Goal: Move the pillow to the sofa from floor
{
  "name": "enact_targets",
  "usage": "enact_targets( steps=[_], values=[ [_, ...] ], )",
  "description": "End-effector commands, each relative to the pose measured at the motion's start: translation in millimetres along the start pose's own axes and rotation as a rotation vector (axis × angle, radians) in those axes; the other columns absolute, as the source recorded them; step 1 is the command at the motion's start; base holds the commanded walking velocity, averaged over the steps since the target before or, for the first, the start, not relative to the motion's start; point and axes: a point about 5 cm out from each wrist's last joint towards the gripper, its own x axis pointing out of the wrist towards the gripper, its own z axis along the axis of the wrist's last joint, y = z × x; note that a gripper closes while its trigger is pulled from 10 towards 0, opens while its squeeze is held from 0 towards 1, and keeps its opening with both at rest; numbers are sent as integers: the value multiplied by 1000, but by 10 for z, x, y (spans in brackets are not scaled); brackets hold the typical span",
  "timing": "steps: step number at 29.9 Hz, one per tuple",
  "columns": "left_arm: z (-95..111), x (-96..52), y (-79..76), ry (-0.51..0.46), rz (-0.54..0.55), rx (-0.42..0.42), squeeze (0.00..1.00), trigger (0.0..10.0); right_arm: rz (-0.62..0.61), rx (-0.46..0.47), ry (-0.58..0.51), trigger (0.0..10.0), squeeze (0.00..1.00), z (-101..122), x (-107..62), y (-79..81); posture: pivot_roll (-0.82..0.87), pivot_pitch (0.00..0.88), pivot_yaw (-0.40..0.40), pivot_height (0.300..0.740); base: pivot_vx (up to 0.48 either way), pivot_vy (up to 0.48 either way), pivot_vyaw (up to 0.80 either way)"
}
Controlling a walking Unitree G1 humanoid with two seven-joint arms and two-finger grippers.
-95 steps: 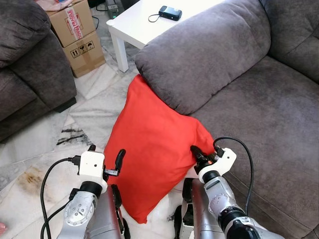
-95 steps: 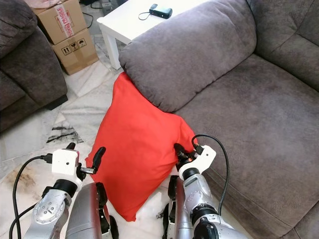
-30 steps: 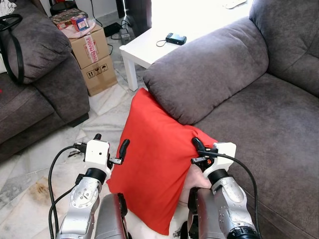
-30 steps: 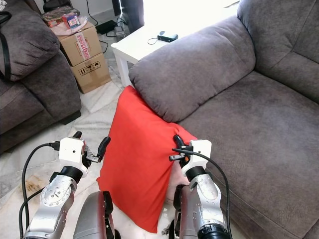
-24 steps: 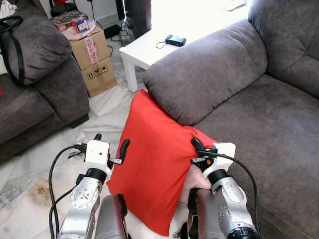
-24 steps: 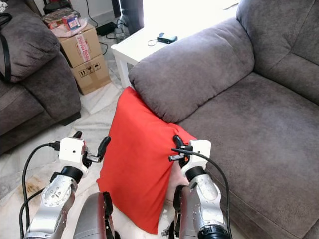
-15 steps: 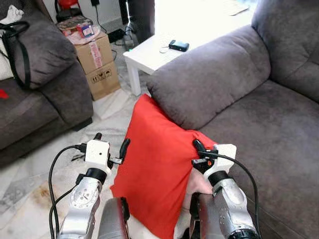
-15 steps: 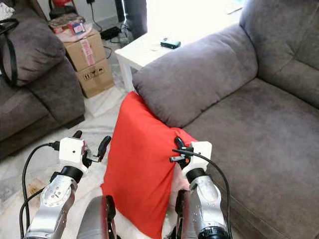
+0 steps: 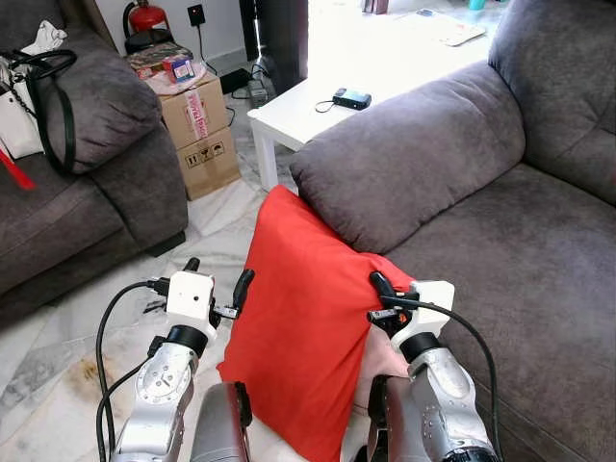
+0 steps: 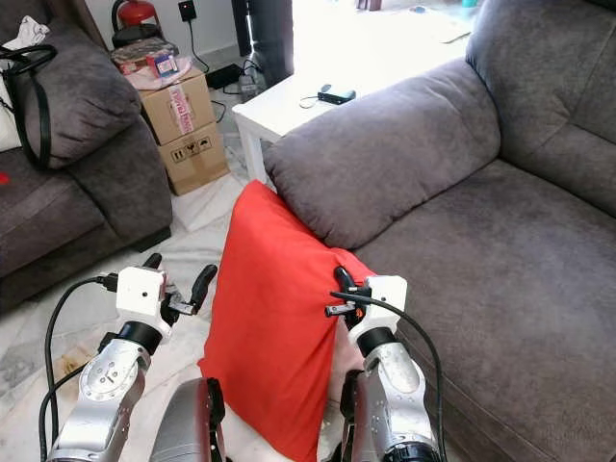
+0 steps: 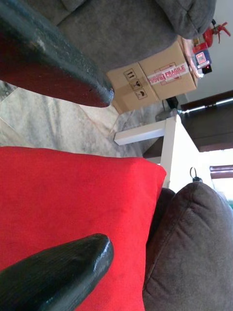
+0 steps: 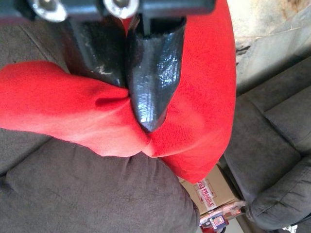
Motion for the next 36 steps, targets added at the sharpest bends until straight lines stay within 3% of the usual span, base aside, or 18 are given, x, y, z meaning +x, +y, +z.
enact_targets(
  steps=[1, 24, 36],
  values=[
    [-44, -39, 19, 13, 8, -16, 0, 10000, 6, -20, -123, 10000, 0, 257, 66, 6, 79, 99, 12, 616, 0, 0, 0],
    [-33, -26, 50, 15, 3, -7, 0, 10000, 7, -6, -117, 10000, 0, 233, 78, 41, 93, 115, 25, 721, 0, 0, 0],
    [-30, -20, 60, 17, -3, -6, 0, 10000, 6, -3, -110, 10000, 0, 216, 86, 50, 100, 115, 29, 740, 0, 0, 0]
  ],
)
